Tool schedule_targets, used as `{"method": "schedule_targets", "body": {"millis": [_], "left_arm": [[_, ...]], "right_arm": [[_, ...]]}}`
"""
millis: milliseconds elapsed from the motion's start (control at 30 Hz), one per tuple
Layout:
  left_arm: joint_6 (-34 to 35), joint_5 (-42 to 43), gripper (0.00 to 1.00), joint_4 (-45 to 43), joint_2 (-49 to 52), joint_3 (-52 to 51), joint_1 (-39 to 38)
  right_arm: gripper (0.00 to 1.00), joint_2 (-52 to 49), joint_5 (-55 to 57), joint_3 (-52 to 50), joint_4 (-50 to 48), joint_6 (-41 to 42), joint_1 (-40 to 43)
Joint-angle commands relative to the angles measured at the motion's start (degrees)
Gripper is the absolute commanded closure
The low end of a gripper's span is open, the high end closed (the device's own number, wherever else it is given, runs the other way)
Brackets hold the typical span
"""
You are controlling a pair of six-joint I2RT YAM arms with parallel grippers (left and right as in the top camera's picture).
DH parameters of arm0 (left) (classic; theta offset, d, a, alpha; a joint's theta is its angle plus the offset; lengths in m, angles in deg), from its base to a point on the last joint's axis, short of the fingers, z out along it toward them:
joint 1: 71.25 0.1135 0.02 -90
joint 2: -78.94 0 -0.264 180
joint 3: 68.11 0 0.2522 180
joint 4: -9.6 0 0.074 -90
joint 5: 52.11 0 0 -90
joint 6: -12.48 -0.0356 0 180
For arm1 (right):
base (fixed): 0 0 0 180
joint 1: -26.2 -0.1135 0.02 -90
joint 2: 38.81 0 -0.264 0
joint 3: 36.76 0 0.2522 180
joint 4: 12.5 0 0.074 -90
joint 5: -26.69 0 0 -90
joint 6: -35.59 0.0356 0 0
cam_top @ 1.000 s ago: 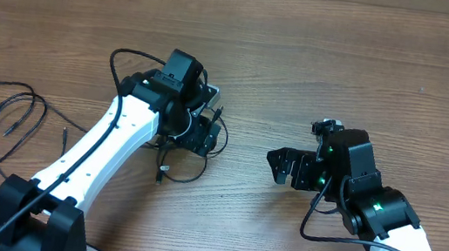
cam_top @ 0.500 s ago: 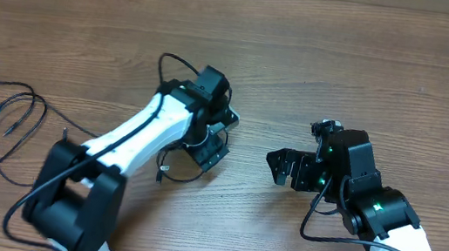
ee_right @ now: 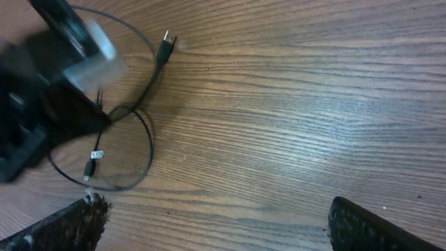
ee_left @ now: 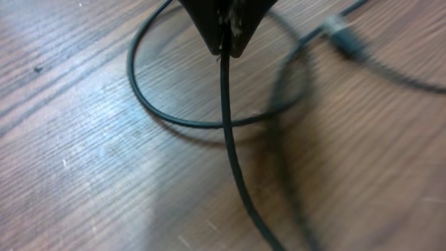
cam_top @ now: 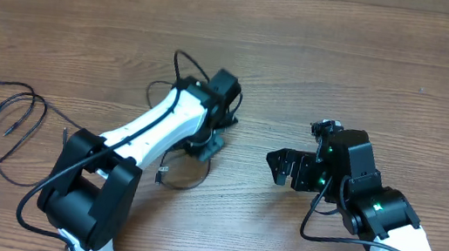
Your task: Untangle cables
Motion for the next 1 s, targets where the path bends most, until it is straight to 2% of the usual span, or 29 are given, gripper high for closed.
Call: {"method": "schedule_targets", "body": {"millis": [0, 267, 433, 500, 633, 767, 967], "left_arm": [[4.2, -5.6, 0.96, 3.6, -1.8, 10.1, 2.1], [4.8, -5.5, 0.96, 12.0, -9.0, 34.9, 10.2], [8.6, -5.6, 0.95, 11.3, -14.5, 45.9, 18.7], [11.2, -5.6, 0.92, 9.7, -16.5, 49.0, 23.6], [16.9, -5.5, 0.91, 6.4, -19.0, 51.1, 33.7], [19.5, -5.5, 0.92, 6.1, -19.1, 50.9, 42.1], [23.6, -2.3, 0.96, 10.8, -17.5, 48.7, 46.2]], "right_arm": [[0.01, 0.2, -0.3, 0.2, -0.1, 0.3, -0.2], [0.0, 0.2, -0.2, 0.2, 0.0, 0.2, -0.2], [0.0, 0.2, 0.4, 0.2, 0.0, 0.2, -0.2], [0.0, 0.2, 0.4, 0.2, 0.0, 0.2, -0.2], [0.0, 0.2, 0.4, 0.2, 0.0, 0.2, -0.2], [0.0, 0.2, 0.3, 0.2, 0.0, 0.2, -0.2], [0.0, 0.2, 0.3, 0.2, 0.0, 0.2, -0.2]]}}
